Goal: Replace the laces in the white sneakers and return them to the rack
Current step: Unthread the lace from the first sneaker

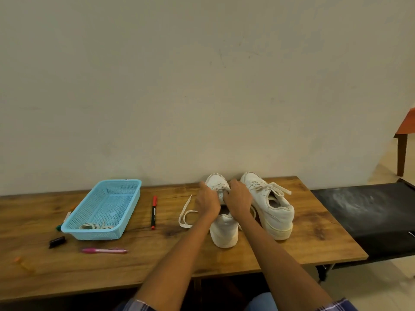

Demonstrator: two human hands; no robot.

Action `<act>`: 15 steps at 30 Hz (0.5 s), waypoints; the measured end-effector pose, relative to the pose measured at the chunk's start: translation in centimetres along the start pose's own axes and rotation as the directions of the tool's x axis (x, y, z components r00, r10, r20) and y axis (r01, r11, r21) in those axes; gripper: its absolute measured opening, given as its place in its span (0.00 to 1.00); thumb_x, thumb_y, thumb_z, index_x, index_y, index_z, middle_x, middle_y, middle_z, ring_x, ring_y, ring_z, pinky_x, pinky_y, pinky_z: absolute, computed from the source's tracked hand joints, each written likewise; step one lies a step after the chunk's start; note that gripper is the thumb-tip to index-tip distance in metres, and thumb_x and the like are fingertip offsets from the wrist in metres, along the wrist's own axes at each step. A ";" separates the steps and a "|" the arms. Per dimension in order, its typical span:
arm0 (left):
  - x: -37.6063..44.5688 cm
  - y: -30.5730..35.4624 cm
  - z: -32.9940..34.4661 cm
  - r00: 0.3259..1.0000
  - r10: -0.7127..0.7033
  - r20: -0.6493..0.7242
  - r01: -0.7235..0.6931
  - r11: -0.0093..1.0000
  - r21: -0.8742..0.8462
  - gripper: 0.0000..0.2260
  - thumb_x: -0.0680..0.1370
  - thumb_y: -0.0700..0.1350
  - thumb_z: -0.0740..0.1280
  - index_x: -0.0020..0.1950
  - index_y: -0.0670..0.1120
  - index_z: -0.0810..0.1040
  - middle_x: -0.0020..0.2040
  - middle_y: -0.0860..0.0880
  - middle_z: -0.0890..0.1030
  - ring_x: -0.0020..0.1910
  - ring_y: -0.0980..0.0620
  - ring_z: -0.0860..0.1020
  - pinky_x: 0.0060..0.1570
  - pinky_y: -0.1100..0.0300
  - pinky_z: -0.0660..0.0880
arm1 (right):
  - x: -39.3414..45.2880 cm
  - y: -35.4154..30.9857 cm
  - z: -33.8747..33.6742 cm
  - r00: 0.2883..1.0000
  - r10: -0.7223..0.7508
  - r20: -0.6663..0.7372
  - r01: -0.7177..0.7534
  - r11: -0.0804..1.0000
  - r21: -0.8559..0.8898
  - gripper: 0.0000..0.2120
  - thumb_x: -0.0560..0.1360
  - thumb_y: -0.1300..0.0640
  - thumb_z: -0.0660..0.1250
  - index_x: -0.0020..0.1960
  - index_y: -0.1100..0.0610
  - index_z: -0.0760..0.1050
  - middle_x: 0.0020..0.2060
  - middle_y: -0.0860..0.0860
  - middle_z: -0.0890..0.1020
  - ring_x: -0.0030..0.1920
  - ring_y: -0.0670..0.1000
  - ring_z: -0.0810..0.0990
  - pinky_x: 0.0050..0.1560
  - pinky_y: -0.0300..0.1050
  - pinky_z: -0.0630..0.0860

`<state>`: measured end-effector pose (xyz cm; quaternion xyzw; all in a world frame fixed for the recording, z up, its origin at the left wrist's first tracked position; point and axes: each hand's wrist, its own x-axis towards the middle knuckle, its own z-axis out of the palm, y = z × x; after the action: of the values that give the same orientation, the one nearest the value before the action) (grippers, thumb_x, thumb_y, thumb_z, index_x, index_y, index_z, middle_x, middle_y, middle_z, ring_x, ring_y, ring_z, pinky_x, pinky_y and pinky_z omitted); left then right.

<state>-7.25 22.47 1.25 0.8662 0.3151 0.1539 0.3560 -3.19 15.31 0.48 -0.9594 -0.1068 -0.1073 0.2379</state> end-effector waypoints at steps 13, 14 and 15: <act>2.0 1.6 1.0 0.897 0.428 0.111 -0.434 0.808 0.398 0.11 0.80 0.37 0.55 0.52 0.40 0.76 0.52 0.43 0.80 0.50 0.49 0.79 0.42 0.62 0.69 | 0.1 0.5 0.3 0.999 0.015 -0.052 -0.011 0.997 0.070 0.12 0.79 0.56 0.57 0.44 0.60 0.76 0.41 0.54 0.80 0.38 0.48 0.71 0.37 0.41 0.64; 2.1 1.5 1.3 0.889 0.442 0.115 -0.448 0.794 0.411 0.10 0.80 0.38 0.55 0.53 0.40 0.76 0.52 0.44 0.80 0.50 0.49 0.79 0.43 0.62 0.71 | 0.1 0.5 0.3 0.998 0.018 -0.054 -0.013 0.997 0.080 0.12 0.79 0.57 0.57 0.43 0.60 0.75 0.41 0.54 0.80 0.38 0.48 0.71 0.37 0.41 0.64; 2.1 1.5 1.5 0.881 0.457 0.119 -0.462 0.782 0.419 0.09 0.81 0.38 0.56 0.54 0.40 0.75 0.53 0.44 0.80 0.51 0.49 0.79 0.45 0.62 0.72 | 0.1 0.6 0.3 0.998 0.019 -0.056 -0.014 0.996 0.088 0.11 0.79 0.57 0.57 0.41 0.59 0.74 0.41 0.54 0.80 0.37 0.48 0.71 0.37 0.41 0.64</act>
<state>-4.26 22.25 1.35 0.9746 0.1190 0.1566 0.1068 -2.94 14.98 0.01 -0.9455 -0.0965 -0.1277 0.2834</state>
